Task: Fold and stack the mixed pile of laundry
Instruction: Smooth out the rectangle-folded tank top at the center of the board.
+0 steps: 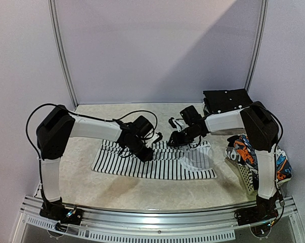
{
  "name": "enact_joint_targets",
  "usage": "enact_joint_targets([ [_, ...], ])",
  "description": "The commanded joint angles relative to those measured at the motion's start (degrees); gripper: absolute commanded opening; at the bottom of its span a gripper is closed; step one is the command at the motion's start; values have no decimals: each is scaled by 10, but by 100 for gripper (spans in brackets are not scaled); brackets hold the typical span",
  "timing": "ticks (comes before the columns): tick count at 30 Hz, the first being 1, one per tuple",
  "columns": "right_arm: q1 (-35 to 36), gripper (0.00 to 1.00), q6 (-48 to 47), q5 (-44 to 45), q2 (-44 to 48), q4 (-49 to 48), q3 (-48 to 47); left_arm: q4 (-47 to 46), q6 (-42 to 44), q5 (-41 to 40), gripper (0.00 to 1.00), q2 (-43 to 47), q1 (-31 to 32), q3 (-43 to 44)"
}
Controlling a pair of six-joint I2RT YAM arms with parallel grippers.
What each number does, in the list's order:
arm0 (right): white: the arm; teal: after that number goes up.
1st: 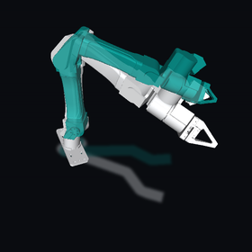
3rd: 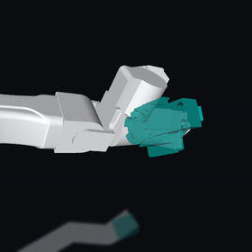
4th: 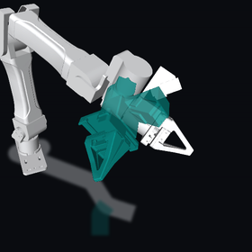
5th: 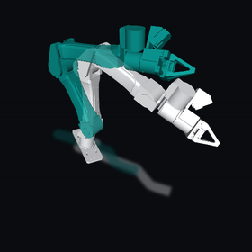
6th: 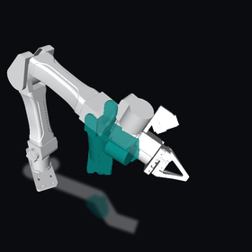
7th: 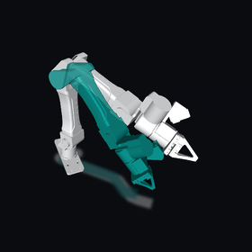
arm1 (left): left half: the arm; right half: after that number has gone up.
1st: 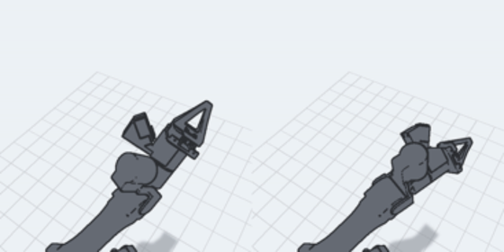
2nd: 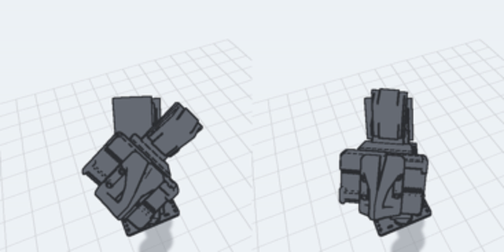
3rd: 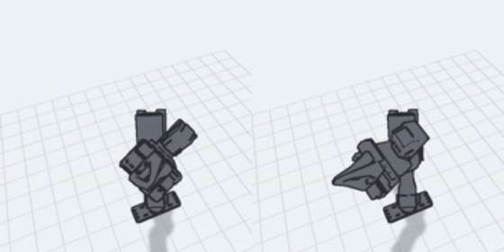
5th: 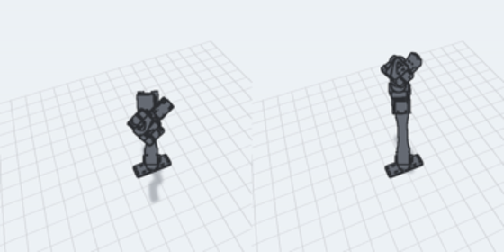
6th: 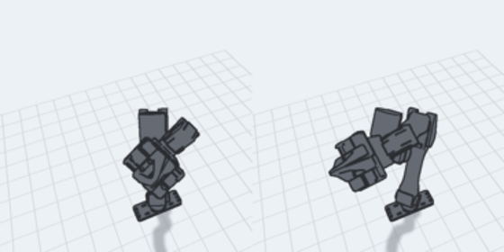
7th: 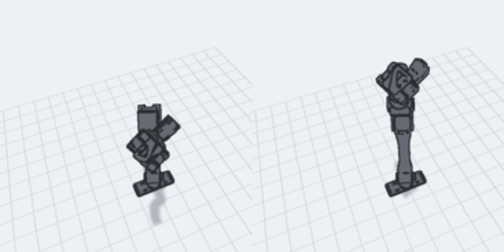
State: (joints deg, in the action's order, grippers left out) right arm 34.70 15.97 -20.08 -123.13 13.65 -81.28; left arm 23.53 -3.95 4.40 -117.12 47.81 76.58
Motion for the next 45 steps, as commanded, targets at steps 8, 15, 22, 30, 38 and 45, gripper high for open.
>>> enact_joint_targets([
  [8, -2, 32, -13, 20, 25, 58, -21, 5, -4, -68, 28, 121, 12, -48],
  [15, 12, 34, -12, 39, 103, 51, 31, 21, 11, -53, 31, 46, -39, 24],
  [22, 32, 34, 4, 51, 142, 23, 94, 42, 19, -49, 30, -22, -81, 77],
  [30, 35, 33, 6, 59, 113, 21, 91, 29, 16, -20, 29, -49, -116, 76],
  [38, 36, 35, -5, 66, 90, 22, 92, 18, 16, -16, 29, -43, -123, 63],
  [45, 38, 31, -2, 76, 68, 27, 94, 14, 16, -13, 28, -45, -129, 61],
])
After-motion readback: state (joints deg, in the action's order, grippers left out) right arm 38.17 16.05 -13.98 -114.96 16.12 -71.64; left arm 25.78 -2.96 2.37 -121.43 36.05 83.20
